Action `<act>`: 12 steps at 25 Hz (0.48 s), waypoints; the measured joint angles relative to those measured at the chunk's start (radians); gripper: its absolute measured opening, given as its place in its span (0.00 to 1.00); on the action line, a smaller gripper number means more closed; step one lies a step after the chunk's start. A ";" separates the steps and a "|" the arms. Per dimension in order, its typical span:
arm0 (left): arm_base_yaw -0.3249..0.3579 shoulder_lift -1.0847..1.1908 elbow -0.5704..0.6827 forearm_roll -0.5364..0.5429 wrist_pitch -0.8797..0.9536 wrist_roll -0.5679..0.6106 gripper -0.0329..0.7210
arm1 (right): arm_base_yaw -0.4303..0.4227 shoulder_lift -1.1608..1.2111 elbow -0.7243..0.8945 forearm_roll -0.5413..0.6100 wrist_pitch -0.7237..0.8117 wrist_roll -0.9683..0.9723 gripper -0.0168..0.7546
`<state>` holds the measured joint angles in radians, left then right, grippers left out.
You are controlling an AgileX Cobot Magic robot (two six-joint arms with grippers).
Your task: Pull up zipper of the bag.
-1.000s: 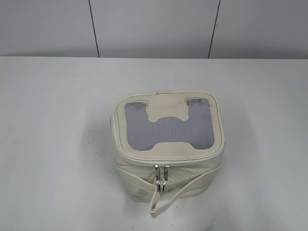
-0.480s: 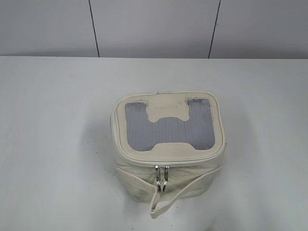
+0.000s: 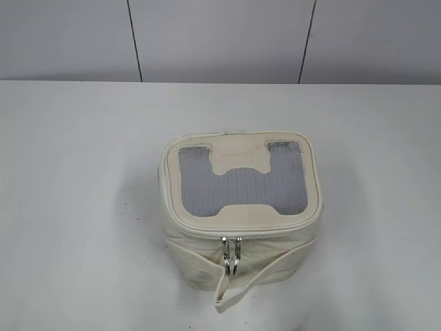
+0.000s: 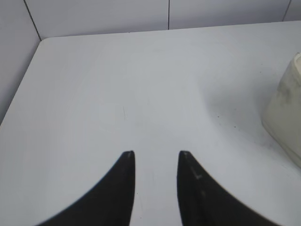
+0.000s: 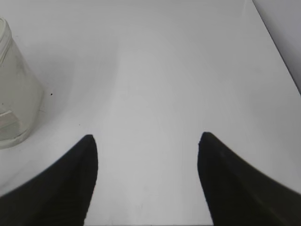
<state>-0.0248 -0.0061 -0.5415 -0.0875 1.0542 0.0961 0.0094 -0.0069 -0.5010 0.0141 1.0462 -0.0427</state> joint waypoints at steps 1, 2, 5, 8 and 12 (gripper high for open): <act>0.000 0.000 0.000 0.000 0.000 0.000 0.37 | 0.000 0.000 0.000 0.000 0.000 0.000 0.70; 0.000 0.000 0.000 0.000 0.000 0.000 0.37 | 0.000 0.000 0.000 0.000 0.000 0.000 0.70; 0.000 0.000 0.000 0.000 0.000 0.000 0.36 | 0.000 0.000 0.000 0.000 0.000 0.000 0.70; 0.000 0.000 0.000 0.000 0.000 0.000 0.36 | 0.000 0.000 0.000 0.000 0.000 0.000 0.70; 0.000 0.000 0.000 0.000 0.000 0.000 0.36 | 0.000 0.000 0.000 0.000 0.000 0.000 0.70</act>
<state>-0.0248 -0.0061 -0.5415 -0.0875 1.0542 0.0961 0.0094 -0.0069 -0.5010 0.0141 1.0462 -0.0427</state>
